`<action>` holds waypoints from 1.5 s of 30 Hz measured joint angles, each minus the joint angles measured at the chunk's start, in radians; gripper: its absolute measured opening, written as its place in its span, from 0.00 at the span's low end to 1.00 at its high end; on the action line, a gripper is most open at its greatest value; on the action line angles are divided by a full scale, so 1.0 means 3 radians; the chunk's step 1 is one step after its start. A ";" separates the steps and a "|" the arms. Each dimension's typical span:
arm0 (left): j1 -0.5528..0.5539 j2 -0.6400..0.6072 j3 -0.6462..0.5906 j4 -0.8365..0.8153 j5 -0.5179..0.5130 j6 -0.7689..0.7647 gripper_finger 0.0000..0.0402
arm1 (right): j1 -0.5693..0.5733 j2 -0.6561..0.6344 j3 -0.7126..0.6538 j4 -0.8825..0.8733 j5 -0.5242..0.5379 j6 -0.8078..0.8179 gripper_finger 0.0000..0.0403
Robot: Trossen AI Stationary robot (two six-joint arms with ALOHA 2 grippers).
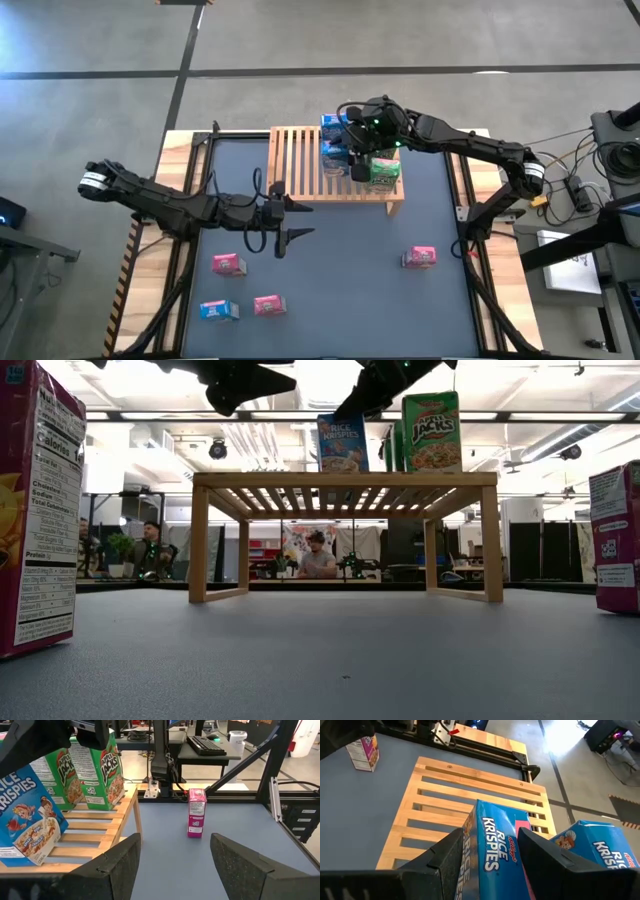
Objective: Stack cereal on shelf
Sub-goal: Put the right blue cereal box on the shelf aligned with the other blue cereal box
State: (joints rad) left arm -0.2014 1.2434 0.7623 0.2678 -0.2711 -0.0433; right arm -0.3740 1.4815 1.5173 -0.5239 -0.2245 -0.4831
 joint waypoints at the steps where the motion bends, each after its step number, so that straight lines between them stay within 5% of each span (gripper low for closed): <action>1: 0.0000 0.0000 -0.0005 0.0002 0.0000 0.0000 0.56 | 0.0001 0.0000 0.0000 0.0001 0.0000 0.0004 0.44; 17: 0.0005 0.0127 -0.0019 0.0115 -0.0008 0.0022 0.56 | 0.0004 -0.0108 0.0000 -0.0044 -0.0037 0.0063 0.45; 33: 0.0022 0.0195 -0.0020 0.0182 -0.0028 0.0028 0.56 | 0.0002 -0.0119 0.0000 -0.0059 0.0143 0.0076 0.68; 45: 0.0029 0.0195 -0.0020 0.0181 -0.0028 0.0028 0.56 | -0.0069 -0.0064 0.0001 -0.0168 0.0147 0.0240 0.67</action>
State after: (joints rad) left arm -0.1928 1.3018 0.7563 0.3222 -0.2794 -0.0349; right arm -0.3947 1.4624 1.5177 -0.5743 -0.1805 -0.4110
